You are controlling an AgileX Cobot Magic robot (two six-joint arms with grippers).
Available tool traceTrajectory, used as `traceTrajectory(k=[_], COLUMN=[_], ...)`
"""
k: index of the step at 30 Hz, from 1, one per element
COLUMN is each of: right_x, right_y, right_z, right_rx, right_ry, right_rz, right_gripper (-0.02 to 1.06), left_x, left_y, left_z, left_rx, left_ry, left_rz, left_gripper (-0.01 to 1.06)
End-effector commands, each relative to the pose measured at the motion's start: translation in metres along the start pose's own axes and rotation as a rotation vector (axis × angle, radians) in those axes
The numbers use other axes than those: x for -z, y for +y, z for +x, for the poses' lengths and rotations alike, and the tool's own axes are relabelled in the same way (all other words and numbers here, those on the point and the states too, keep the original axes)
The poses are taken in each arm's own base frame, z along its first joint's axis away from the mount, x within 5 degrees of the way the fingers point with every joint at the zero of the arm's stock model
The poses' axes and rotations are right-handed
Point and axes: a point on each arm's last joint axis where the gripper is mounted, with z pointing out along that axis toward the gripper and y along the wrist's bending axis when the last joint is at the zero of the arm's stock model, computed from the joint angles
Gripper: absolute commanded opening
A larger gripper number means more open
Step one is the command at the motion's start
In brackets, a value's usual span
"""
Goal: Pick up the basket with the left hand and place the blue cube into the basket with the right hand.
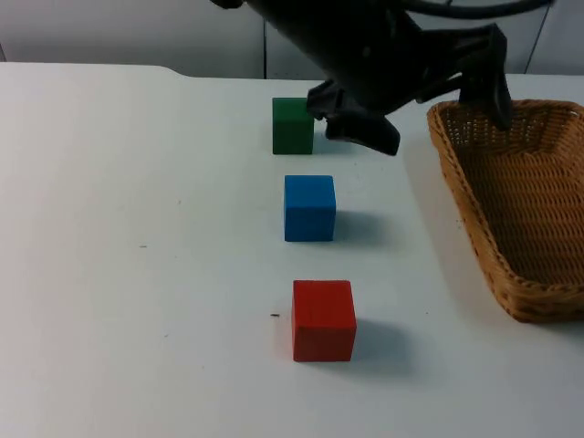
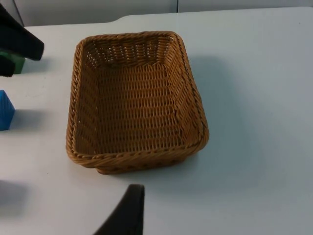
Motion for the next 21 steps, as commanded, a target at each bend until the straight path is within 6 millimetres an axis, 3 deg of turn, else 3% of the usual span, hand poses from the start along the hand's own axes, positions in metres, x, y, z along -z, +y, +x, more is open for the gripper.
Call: traceTrajectory(k=[1, 21], right_x=[-0.002, -0.002], right_y=[0.000, 0.000], right_z=[0.001, 0.001], right_rx=[-0.004, -0.004], right_ry=[0.001, 0.001], right_rz=[0.002, 0.002], right_gripper=[1.04, 1.04], left_x=[-0.009, -0.080], left_y=[-0.002, 0.002], left_z=[0.002, 0.024], left_rx=[0.009, 0.106], left_ry=[0.034, 0.131], left_rz=[0.000, -0.017], left_gripper=[1.02, 1.02])
